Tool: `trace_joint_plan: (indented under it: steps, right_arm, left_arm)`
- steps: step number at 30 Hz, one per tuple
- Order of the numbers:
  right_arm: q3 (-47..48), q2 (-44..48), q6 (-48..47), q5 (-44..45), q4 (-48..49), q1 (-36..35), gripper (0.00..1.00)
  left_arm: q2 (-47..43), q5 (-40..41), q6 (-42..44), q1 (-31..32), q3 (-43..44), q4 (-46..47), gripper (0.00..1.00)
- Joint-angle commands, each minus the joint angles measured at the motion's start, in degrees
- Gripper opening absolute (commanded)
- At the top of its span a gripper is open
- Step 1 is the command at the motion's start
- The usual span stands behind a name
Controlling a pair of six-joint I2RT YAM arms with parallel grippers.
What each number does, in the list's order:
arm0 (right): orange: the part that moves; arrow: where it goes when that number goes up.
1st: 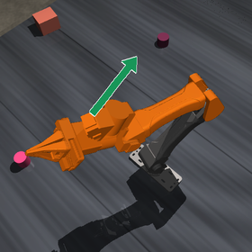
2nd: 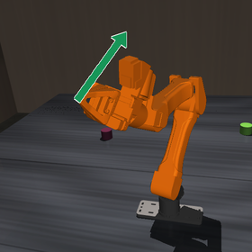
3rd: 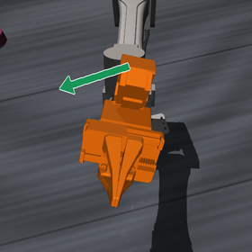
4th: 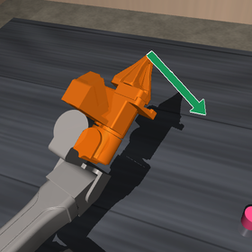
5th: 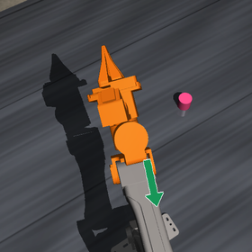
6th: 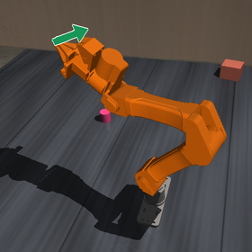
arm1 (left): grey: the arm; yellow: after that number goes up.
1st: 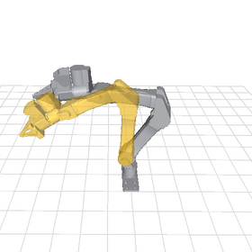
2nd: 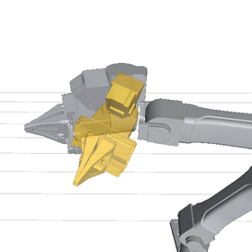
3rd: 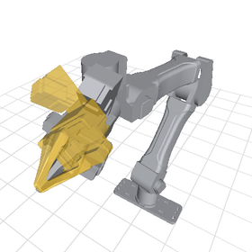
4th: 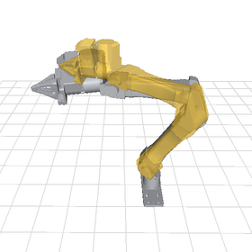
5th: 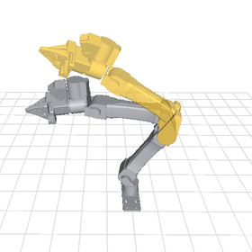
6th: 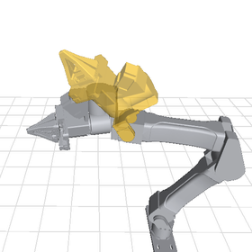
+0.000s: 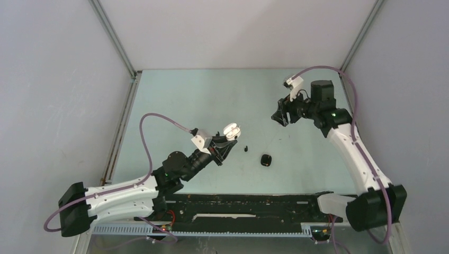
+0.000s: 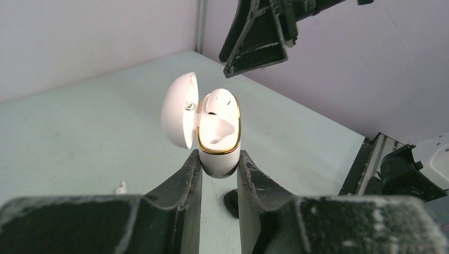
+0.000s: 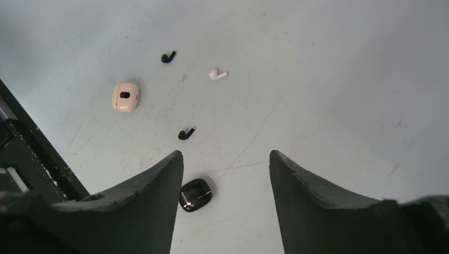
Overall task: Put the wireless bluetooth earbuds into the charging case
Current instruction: Pick up the left earbud from the center of the board.
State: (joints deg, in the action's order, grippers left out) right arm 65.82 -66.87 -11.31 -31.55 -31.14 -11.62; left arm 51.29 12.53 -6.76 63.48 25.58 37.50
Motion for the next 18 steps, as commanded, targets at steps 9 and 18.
trace_joint_plan:
  steps: [9, 18]
  right_arm:
    - [2.9, -24.7, -5.2, 2.1, 8.7, -7.4, 0.36]
    - [20.9, -45.7, -8.6, 9.4, 1.6, -13.5, 0.31]
  left_arm:
    - [-14.3, 4.7, -3.9, -0.3, -2.0, -17.0, 0.00]
    - [-17.7, 5.0, -4.5, -0.3, -1.1, -22.6, 0.00]
